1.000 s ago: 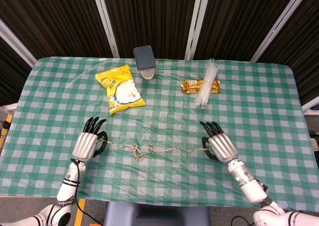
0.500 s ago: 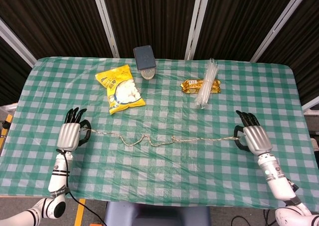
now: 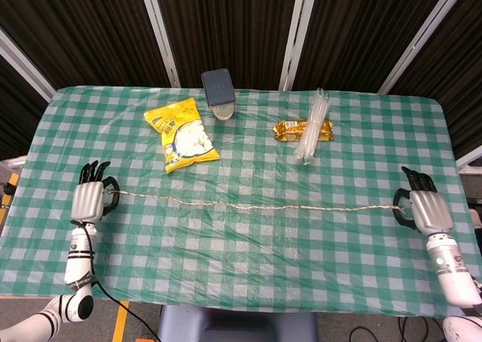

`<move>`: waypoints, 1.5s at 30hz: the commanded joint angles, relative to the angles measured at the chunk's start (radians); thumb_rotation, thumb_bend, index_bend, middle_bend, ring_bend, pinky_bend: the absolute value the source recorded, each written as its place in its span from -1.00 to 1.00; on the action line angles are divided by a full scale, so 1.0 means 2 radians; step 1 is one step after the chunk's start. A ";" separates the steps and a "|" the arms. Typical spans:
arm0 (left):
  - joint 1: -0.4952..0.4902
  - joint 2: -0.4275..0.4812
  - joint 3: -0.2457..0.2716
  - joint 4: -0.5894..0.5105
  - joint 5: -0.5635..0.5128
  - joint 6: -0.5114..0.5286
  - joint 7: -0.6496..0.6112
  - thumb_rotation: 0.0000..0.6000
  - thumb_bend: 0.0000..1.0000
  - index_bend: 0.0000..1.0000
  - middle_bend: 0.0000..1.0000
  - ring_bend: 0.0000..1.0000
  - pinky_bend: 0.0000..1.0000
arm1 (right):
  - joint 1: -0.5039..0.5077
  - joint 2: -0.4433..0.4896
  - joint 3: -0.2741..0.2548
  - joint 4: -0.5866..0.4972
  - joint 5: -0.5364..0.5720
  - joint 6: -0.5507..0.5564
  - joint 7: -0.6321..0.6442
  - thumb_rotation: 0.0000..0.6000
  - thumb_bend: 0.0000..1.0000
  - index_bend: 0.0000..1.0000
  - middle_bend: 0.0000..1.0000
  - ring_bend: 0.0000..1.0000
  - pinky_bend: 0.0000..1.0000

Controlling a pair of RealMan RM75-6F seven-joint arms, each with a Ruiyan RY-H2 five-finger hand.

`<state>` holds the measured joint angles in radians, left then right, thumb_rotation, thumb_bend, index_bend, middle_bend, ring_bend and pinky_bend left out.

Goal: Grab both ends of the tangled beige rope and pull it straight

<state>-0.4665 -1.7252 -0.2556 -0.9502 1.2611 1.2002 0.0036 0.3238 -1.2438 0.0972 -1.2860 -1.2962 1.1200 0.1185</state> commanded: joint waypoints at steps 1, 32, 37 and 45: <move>0.000 -0.003 0.000 0.012 -0.005 -0.006 -0.003 1.00 -0.03 0.24 -0.74 -1.00 -0.93 | -0.004 0.000 0.000 0.013 0.005 -0.007 0.011 1.00 0.24 0.55 -0.75 -1.00 -0.90; -0.004 -0.046 0.037 0.099 0.001 -0.080 -0.061 1.00 -0.05 -0.96 -0.81 -1.00 -0.93 | 0.018 -0.063 -0.014 0.105 0.006 -0.097 0.011 1.00 0.13 -0.35 -0.89 -1.00 -0.92; -0.001 -0.035 0.036 0.086 0.002 -0.077 -0.067 1.00 -0.08 -1.00 -0.90 -1.00 -0.93 | 0.021 -0.049 -0.016 0.093 0.023 -0.121 -0.016 1.00 -0.02 -0.84 -1.00 -1.00 -1.00; 0.026 0.036 0.023 -0.017 0.032 0.007 -0.128 1.00 -0.14 -1.00 -1.00 -1.00 -0.91 | -0.010 -0.010 -0.009 0.033 0.006 -0.036 -0.022 1.00 -0.09 -1.00 -1.00 -1.00 -1.00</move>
<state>-0.4445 -1.7204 -0.1985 -0.8964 1.2889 1.1279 -0.2049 0.3390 -1.2991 0.0733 -1.1623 -1.2584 0.9514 0.0853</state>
